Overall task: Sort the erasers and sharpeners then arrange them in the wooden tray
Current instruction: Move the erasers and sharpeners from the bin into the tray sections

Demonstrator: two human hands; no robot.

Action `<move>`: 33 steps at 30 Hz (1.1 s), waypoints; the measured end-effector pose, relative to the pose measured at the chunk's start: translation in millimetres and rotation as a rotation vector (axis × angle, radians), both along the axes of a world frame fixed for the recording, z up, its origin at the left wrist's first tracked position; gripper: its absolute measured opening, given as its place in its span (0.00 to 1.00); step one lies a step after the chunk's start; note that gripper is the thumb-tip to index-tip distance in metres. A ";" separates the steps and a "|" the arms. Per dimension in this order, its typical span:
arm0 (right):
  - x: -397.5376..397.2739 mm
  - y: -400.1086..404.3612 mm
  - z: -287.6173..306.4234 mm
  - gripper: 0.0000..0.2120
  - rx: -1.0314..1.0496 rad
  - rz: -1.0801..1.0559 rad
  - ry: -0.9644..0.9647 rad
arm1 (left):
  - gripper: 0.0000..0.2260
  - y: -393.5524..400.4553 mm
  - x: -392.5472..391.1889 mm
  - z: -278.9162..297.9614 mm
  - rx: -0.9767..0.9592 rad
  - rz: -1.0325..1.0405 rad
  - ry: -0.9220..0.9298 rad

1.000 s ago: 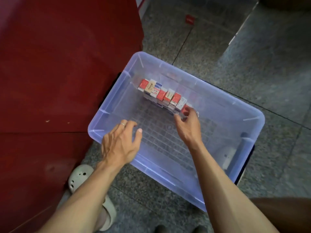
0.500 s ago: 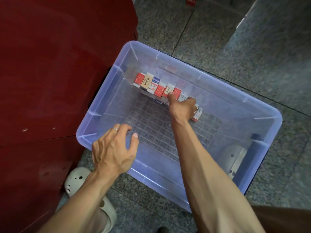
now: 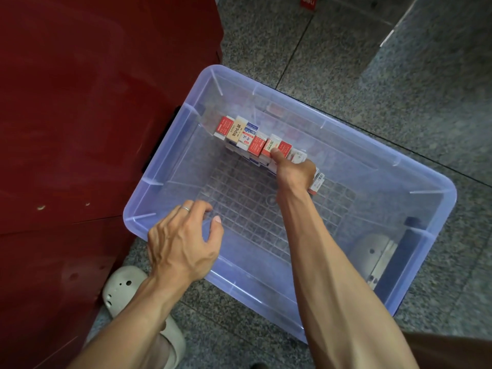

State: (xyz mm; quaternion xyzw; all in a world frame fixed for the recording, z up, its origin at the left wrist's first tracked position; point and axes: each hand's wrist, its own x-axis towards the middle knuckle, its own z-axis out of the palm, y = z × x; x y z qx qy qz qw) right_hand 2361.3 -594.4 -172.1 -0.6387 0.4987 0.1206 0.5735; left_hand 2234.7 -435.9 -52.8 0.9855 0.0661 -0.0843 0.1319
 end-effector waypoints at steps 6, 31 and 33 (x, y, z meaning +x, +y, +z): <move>0.5 1.5 0.8 0.23 0.071 -0.008 -0.009 | 0.14 0.7 0.4 -1.0 -0.007 0.004 0.002; -48.9 -31.4 144.6 0.06 0.817 0.089 -0.302 | 0.12 0.5 4.4 12.7 -0.193 0.080 0.114; -54.1 -29.1 163.2 0.04 0.877 0.113 -0.322 | 0.11 0.3 2.1 23.6 -0.358 0.171 0.048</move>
